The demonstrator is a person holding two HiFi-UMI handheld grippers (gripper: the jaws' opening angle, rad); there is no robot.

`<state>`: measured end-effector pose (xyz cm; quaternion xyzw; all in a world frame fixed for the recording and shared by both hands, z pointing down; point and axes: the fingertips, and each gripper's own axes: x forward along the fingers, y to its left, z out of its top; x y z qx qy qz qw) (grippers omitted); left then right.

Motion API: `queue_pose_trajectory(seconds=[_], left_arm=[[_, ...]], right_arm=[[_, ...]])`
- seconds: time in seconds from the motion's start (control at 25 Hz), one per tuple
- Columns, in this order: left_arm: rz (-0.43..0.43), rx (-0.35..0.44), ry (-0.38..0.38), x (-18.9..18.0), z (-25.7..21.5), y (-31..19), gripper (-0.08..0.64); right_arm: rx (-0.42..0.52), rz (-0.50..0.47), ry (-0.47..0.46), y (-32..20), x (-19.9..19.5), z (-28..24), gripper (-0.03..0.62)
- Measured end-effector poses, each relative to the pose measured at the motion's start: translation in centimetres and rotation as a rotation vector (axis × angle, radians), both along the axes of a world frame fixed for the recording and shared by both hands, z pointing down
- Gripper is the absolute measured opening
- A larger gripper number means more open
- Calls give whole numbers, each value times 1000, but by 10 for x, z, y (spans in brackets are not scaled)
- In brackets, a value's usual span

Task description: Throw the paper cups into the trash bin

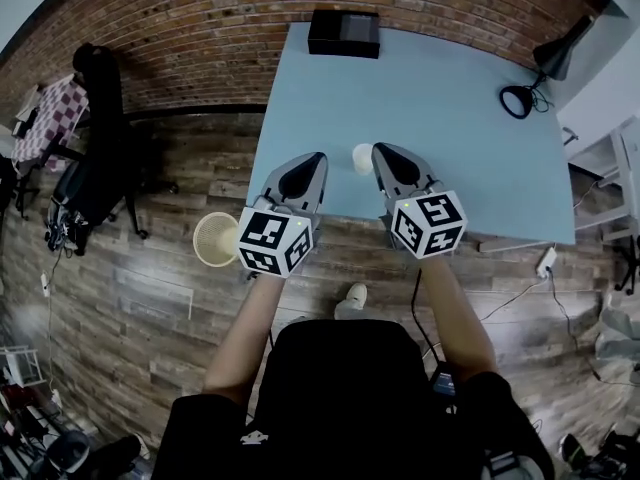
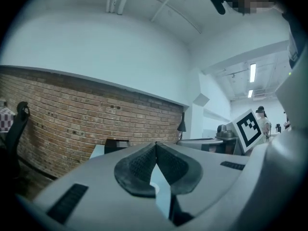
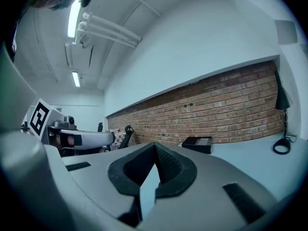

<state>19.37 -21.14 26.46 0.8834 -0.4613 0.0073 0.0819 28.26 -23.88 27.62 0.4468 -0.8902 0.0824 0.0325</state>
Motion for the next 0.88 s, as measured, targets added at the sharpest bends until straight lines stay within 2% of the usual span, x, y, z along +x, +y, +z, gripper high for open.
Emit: queue_pose_trajectory(seconds=[0.2,0.56,0.76,0.88], left_arm=[[-43,-12,-19,0,6,-3,8],[-68,-64,-1,-3,28,-7,8],[-32,-85,-15,-6,43,-18,8],[-17,-99,4,-11,50,-26,8]], right_arm=[[-35,-33,15,-12,5,19,3],[-107,-37,58,-22,11,54,3],[-158,-19,85,-30,10,78,3],[-176,-15,125,-36,7,91,3]])
